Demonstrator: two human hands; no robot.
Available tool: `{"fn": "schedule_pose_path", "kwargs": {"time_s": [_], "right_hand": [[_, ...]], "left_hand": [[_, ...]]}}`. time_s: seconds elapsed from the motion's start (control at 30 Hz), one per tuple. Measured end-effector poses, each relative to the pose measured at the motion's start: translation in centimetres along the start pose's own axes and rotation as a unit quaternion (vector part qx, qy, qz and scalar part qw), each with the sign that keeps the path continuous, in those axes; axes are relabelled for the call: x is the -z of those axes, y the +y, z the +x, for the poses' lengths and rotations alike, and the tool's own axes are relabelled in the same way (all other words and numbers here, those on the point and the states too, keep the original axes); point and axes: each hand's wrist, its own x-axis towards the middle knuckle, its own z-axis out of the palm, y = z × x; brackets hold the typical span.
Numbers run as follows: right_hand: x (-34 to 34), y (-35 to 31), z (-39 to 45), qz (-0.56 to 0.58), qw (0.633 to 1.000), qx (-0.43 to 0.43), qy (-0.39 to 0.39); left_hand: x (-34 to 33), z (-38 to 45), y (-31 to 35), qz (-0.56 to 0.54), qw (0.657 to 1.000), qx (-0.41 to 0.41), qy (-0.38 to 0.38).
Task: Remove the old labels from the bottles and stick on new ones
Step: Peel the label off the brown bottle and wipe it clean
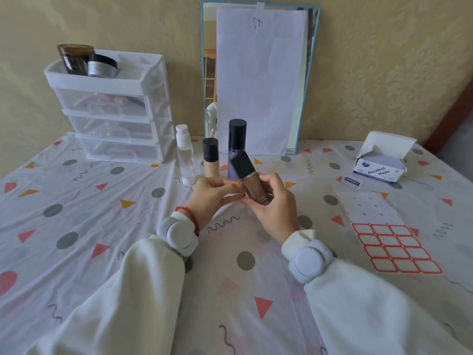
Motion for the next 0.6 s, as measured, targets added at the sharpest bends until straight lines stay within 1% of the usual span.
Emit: {"fn": "schedule_pose_path", "kwargs": {"time_s": [0.1,0.2,0.33,0.43,0.6], "right_hand": [[0.05,-0.1,-0.04,-0.001,1.0,0.002,-0.011],[0.1,-0.26,-0.05,0.015,0.999,-0.005,-0.029],[0.07,-0.43,-0.06,0.06,0.996,-0.046,-0.055],[0.03,-0.48,-0.11,0.102,0.989,-0.085,-0.064],[-0.02,-0.43,-0.01,0.152,0.98,-0.114,-0.054]], "left_hand": [[-0.02,0.01,-0.09,0.017,1.0,0.0,-0.006],[0.01,0.05,-0.16,0.033,0.999,-0.003,0.003],[0.05,0.13,-0.25,0.07,0.997,-0.008,0.025],[0.1,0.21,-0.29,0.068,0.997,-0.006,0.035],[0.07,0.08,-0.04,0.031,0.999,-0.003,0.018]]}}
